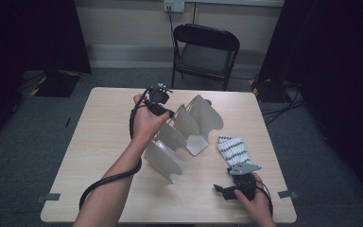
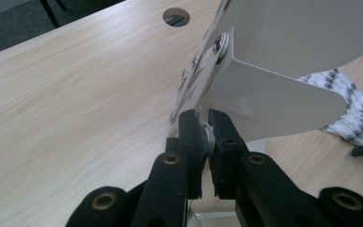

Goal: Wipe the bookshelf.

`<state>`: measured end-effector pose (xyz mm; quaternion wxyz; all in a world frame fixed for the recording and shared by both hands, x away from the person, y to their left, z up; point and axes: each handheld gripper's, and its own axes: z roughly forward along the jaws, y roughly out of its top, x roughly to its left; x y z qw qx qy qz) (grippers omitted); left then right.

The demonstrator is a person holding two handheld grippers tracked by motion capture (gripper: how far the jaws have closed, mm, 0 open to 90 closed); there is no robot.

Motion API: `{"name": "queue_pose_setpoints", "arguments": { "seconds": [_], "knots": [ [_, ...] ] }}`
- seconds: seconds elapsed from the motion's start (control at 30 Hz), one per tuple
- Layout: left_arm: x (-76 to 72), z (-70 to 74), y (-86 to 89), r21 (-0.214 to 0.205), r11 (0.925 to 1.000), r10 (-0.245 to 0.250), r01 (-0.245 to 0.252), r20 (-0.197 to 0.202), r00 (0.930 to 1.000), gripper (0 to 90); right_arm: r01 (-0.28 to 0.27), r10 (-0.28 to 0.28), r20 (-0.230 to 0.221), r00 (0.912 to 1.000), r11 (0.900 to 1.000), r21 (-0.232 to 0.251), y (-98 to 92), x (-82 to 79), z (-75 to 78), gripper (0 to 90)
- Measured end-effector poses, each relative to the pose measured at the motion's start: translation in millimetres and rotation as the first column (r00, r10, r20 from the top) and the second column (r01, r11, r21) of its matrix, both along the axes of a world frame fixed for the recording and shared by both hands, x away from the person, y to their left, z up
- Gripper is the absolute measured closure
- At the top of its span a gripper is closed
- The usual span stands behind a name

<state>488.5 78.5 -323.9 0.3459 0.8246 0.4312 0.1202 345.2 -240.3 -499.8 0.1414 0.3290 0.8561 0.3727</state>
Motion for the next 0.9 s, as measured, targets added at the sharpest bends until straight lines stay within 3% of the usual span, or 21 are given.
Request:
{"name": "queue_pose_setpoints", "arguments": {
  "seconds": [0.37,0.67,0.8,0.9],
  "knots": [
    [23.8,-17.7,-0.5,-0.026,0.9996,0.011,-0.012,-0.025,0.9996,85.3,0.0,0.0,0.0,1.0,1.0,0.0,0.0,0.0,0.0,12.7],
    [31.3,-33.6,4.3,-0.022,0.9995,0.023,-0.024,-0.035,0.9991,85.3,0.0,0.0,0.0,1.0,1.0,0.0,0.0,0.0,0.0,12.7],
    [31.9,-36.3,10.0,-0.041,0.999,0.017,-0.018,-0.048,0.9987,84.8,0.0,0.0,0.0,1.0,1.0,0.0,0.0,0.0,0.0,12.7],
    [30.0,-34.3,14.2,-0.088,0.9958,0.022,-0.025,-0.031,0.9993,77.7,0.0,0.0,0.001,1.0,1.0,-0.001,0.0,0.0,0.0,12.7]
  ]
}}
